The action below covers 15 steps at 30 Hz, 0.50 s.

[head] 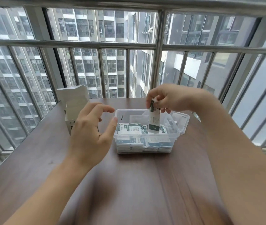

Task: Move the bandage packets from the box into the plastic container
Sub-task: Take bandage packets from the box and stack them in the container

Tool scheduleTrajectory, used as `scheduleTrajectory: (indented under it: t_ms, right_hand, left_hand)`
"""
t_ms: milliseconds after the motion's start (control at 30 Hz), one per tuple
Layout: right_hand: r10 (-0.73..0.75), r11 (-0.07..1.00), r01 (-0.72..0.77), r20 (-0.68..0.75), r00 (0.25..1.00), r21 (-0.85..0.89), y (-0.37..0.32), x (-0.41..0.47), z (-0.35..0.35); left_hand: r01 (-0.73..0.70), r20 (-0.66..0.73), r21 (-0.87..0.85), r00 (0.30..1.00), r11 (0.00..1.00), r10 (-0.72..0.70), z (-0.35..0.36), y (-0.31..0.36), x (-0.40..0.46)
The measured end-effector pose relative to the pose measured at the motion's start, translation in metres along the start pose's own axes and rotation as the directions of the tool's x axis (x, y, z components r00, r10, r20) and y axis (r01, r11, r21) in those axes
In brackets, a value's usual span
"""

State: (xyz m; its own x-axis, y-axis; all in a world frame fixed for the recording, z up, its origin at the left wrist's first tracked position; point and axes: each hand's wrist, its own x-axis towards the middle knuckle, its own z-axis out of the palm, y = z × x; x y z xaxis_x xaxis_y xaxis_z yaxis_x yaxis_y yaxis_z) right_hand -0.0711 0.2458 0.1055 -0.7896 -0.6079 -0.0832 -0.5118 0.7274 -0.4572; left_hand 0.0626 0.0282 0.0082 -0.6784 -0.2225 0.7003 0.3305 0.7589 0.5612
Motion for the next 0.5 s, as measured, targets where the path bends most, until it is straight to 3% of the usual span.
scheduleTrajectory:
  t_ms: [267, 500]
  right_hand:
    - [0.066, 0.971, -0.045, 0.083, 0.994, -0.235, -0.015, 0.011, 0.021]
    - [0.11, 0.946, -0.061, 0.136, 0.985, -0.319, -0.013, 0.018, 0.03]
  left_hand:
    - [0.049, 0.318, 0.026, 0.947, 0.998, -0.054, 0.008, -0.015, -0.006]
    - [0.019, 0.351, 0.014, 0.936, 1.0, -0.023, 0.013, -0.02, -0.008]
